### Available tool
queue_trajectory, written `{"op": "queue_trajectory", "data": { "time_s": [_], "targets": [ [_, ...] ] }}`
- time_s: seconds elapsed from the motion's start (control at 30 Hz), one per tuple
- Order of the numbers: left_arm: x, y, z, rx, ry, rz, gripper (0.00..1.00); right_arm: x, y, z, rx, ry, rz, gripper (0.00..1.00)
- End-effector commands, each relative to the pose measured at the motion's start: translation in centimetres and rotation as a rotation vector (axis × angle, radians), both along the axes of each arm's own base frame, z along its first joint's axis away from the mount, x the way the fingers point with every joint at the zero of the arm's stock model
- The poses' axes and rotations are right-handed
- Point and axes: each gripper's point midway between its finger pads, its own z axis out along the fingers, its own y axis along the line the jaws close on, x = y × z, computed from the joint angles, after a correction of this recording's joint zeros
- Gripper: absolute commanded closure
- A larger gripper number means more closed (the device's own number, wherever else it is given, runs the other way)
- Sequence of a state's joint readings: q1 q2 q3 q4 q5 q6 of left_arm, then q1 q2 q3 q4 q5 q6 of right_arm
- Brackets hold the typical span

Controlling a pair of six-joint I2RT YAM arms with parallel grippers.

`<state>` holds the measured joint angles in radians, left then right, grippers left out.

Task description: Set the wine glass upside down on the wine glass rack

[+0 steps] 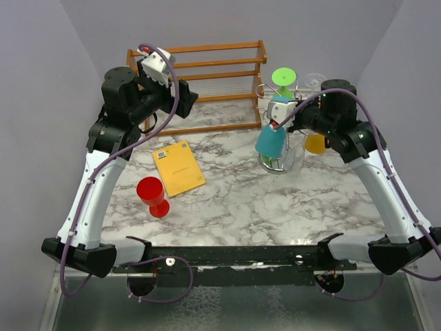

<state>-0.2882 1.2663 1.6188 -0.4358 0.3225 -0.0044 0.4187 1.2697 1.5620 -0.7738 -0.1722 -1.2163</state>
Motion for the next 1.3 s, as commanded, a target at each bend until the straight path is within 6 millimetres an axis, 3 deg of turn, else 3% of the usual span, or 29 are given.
{"op": "queue_trajectory", "data": {
  "time_s": [0.0,0.8,1.27],
  "targets": [
    [-0.2,-0.1,0.8,-0.004,-0.031,-0.02,0.06,0.8,0.8,1.2,0.027,-0.054,0.007,0.99],
    [-0.6,0.1,0.5,0.017,-0.037,-0.027,0.06,-1.3,4.6,2.0,0.134,0.019,0.164,0.99],
    [-0.7,0.3,-0.7,0.048,-0.026,-0.026,0.06,-3.2,3.8,2.8,0.147,0.028,0.157,0.99]
  ]
}}
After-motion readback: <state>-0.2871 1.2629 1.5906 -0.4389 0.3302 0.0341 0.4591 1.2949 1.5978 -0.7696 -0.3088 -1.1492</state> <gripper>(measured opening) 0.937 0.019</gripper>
